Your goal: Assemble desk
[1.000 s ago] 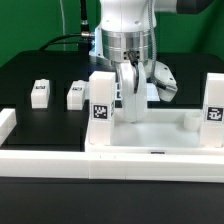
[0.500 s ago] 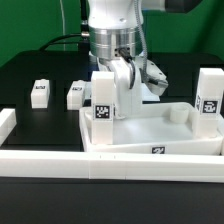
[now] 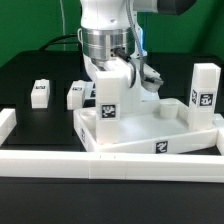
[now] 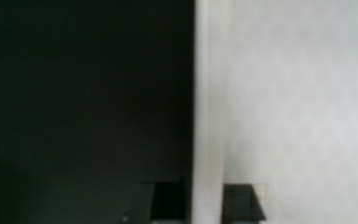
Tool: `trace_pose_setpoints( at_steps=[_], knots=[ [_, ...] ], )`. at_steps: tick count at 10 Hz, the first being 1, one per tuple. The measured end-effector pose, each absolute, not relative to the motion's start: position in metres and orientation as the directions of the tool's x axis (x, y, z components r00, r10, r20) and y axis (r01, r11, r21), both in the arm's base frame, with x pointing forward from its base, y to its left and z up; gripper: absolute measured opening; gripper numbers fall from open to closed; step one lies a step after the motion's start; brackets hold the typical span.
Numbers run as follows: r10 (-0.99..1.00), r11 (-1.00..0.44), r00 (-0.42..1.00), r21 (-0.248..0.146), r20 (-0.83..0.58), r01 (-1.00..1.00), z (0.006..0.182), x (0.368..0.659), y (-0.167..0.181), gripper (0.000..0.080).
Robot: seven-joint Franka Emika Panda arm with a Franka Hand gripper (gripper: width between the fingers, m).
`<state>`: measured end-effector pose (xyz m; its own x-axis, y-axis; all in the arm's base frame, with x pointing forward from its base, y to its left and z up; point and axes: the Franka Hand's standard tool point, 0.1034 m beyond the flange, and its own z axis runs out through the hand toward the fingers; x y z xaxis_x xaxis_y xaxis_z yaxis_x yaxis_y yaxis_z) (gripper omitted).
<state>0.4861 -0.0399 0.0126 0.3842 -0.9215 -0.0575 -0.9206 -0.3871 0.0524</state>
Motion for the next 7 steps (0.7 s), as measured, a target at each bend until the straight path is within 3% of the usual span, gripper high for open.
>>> trace_pose_setpoints(
  at_steps=[4,7],
  knots=[
    [-0.799,-0.601,0.600,0.038,-0.045,-0.798,0.014,0.489,-0.054,0.0077],
    [-0.593,-0.805,0.804,0.024,-0.049,-0.592,0.016,0.491,-0.065,0.0075]
  ],
)
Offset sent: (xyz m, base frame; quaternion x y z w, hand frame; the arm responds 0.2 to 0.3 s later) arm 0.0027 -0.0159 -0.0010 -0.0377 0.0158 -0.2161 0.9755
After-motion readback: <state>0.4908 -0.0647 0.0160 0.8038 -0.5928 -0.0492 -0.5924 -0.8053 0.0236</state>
